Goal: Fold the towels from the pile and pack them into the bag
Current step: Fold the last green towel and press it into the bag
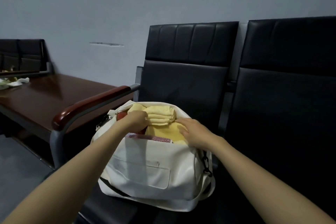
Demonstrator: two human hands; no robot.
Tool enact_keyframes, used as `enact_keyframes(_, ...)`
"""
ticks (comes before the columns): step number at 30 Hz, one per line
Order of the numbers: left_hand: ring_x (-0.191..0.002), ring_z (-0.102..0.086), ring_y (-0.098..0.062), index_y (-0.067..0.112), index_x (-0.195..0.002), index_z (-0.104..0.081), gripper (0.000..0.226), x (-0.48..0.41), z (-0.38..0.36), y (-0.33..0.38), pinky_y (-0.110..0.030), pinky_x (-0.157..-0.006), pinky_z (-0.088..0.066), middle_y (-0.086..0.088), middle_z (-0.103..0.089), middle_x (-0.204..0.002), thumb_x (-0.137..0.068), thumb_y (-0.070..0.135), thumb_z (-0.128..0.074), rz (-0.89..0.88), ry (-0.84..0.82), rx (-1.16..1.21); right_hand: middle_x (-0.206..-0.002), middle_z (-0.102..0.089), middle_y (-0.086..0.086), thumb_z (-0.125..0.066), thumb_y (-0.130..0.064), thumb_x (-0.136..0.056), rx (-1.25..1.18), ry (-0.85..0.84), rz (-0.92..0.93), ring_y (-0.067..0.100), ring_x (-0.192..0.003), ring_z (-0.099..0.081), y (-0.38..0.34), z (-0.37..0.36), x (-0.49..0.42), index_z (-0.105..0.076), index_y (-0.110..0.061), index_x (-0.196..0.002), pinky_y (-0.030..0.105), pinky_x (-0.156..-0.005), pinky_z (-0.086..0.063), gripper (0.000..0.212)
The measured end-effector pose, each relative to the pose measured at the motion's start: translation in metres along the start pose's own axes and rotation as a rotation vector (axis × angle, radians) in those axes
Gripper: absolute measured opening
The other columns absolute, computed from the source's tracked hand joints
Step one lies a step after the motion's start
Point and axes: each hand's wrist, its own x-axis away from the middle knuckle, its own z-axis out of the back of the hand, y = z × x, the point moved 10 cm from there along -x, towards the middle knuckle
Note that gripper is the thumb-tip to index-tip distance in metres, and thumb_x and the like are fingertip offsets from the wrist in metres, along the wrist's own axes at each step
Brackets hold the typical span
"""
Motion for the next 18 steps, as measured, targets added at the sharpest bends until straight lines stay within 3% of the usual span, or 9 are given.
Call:
enact_keyframes(3,-0.117,-0.054,-0.025,0.014,-0.131,-0.054,0.036,0.031,0.013,0.051,-0.03,-0.095,-0.041,-0.006,-0.057,-0.133,-0.099,0.028,-0.049,-0.106,0.134,0.068,-0.145,-0.043,0.001,-0.048,-0.022,-0.097,-0.016,0.062,-0.065,0.019,-0.13,-0.042,0.019,0.039,0.045,-0.042,-0.026,-0.142,0.034,-0.107,-0.037,0.045)
enact_keyframes(6,-0.107,-0.059,-0.024,0.013,-0.121,-0.061,0.03,0.053,0.01,0.116,-0.035,-0.09,-0.048,-0.007,-0.064,-0.121,-0.095,0.027,-0.054,-0.214,0.14,0.174,-0.143,-0.044,-0.002,-0.051,-0.024,-0.098,-0.001,0.124,-0.136,0.016,-0.13,-0.043,0.046,0.085,0.104,-0.046,-0.023,-0.139,0.029,-0.105,-0.037,0.041)
enact_keyframes(11,-0.1,-0.061,-0.019,0.016,-0.109,-0.066,0.022,0.091,-0.025,0.253,-0.033,-0.086,-0.051,-0.003,-0.068,-0.11,-0.092,0.028,-0.058,-0.414,-0.002,0.254,-0.142,-0.043,-0.003,-0.052,-0.026,-0.099,0.041,0.211,-0.317,0.015,-0.131,-0.041,0.121,0.159,0.225,-0.051,-0.024,-0.133,0.028,-0.104,-0.035,0.035)
enact_keyframes(18,-0.107,-0.058,-0.017,0.017,-0.119,-0.061,0.026,0.16,-0.12,0.454,-0.032,-0.09,-0.05,-0.001,-0.061,-0.12,-0.096,0.028,-0.054,-0.664,-0.281,0.298,-0.128,-0.054,0.004,-0.056,-0.021,-0.096,0.118,0.37,-0.654,0.019,-0.121,-0.051,0.246,0.224,0.427,-0.06,-0.015,-0.124,0.023,-0.098,-0.035,0.029)
